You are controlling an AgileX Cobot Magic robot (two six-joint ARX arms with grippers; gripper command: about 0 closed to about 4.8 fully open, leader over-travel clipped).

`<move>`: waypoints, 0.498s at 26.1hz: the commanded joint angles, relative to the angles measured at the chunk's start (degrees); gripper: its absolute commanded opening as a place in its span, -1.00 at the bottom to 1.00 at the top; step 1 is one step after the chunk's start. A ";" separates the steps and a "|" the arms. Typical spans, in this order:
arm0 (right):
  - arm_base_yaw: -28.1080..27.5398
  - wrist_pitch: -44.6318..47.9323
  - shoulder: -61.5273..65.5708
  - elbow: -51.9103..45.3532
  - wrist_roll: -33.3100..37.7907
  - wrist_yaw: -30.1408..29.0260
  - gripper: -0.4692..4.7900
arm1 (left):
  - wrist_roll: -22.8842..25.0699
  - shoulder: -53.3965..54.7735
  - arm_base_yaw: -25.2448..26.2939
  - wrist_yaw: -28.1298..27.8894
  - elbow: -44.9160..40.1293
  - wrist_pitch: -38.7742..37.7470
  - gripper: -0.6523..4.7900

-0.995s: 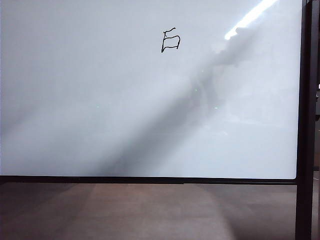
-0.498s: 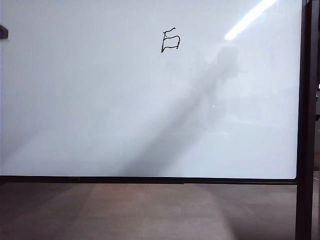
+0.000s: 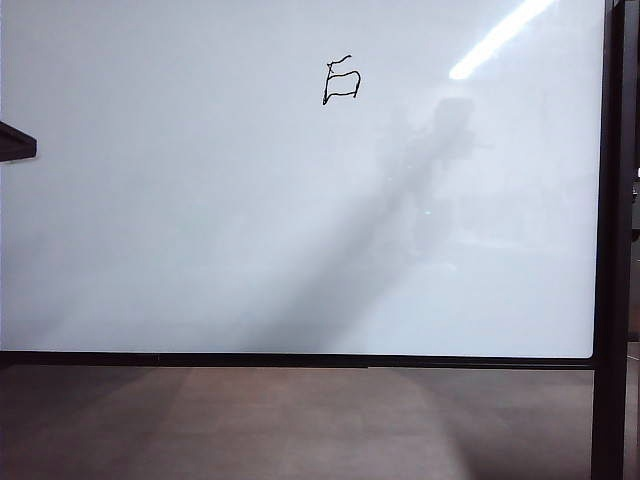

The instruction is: Reach to the right to find the marker pen, pick it up, and write the number 6 on the whiteboard.

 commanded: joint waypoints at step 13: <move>0.02 0.61 -0.13 0.22 0.20 -0.02 -0.62 | 2.99 -5.57 28.00 3.43 0.04 -1.53 -0.78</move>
